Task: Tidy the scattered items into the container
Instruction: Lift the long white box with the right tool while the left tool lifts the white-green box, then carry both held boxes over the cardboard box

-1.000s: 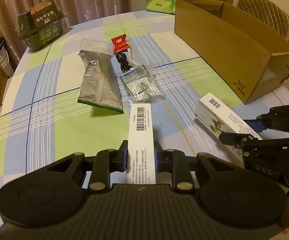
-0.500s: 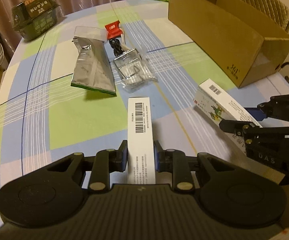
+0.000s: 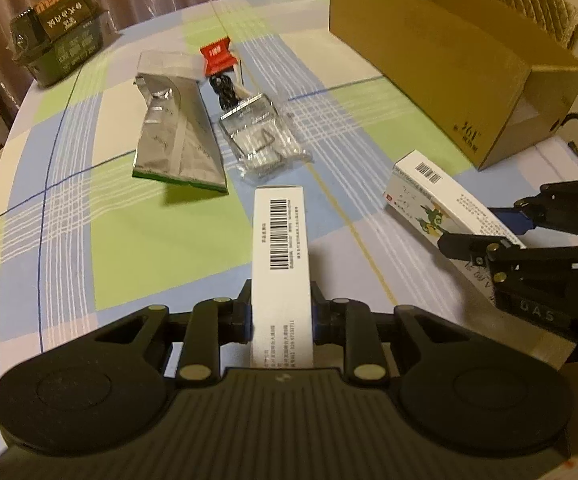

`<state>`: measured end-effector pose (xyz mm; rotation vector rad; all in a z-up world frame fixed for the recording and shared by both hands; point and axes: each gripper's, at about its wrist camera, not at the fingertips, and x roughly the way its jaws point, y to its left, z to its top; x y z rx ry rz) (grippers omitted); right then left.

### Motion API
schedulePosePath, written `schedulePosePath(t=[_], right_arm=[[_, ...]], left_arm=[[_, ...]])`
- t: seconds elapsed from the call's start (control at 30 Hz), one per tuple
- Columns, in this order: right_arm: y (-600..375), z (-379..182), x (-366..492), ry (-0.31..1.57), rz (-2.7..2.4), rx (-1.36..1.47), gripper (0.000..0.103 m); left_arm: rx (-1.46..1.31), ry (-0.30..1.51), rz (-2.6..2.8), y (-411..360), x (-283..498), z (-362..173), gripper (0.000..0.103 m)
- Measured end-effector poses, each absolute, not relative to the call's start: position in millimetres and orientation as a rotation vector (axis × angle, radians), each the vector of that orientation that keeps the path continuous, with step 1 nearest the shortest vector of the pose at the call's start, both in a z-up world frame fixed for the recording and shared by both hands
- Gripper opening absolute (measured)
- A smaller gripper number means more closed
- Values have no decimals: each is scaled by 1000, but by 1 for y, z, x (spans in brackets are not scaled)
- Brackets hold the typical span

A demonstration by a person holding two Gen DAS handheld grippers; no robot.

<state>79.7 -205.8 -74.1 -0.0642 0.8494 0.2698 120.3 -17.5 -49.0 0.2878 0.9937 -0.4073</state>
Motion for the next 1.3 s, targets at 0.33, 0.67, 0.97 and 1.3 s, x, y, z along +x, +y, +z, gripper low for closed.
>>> schedulePosePath(t=[0.33,0.67,0.97,1.3], right_arm=[[-209,-46,71,782,254,-60,23],[-231,6,68,652,207,-60,23],[-273,48,77,554,120,-58,23],[-335,56,100,540,16,-59,23]], left_arm=[[266,920,-433,-30,116,-12,20],[260,821,-493,-68,121,32,20],[262,737,-569,-118,135,71,20],[242,711,-656,-186,159,86,20]])
